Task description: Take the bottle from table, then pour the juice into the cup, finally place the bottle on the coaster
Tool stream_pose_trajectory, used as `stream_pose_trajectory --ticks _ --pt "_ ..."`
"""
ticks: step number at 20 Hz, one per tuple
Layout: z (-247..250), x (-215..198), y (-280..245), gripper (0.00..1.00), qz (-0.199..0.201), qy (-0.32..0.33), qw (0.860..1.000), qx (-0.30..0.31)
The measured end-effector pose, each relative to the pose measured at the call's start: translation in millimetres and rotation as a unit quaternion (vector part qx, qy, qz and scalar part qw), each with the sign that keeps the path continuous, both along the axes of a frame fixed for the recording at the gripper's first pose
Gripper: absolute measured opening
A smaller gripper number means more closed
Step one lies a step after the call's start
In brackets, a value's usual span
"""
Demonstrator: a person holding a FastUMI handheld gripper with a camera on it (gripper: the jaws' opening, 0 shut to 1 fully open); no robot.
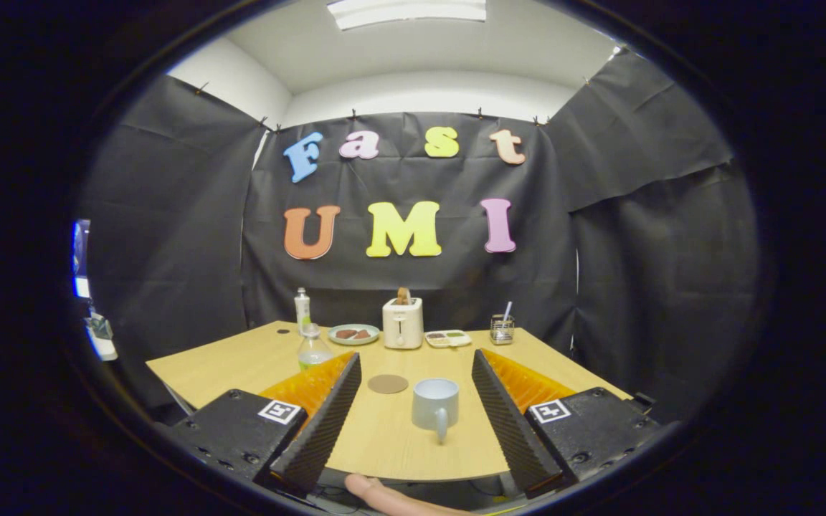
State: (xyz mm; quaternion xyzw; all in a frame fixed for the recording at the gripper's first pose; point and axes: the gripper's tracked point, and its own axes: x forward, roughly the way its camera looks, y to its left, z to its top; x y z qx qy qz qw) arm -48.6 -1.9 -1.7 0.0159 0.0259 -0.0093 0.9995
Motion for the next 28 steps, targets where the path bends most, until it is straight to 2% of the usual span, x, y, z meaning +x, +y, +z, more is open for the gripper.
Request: stream_pose_trajectory --ticks 5,12,20,25,28 --pt "-14 9 17 1.00 0.019 0.013 1.000 0.010" --pt "-44 34 34 1.00 0.019 0.027 0.999 0.001" --pt "-66 70 101 1.00 0.072 0.022 0.997 0.004" --pt "-86 100 136 1.00 0.083 0.016 0.996 -0.022" --pt "-103 119 158 1.00 0.080 0.025 0.996 -0.015"
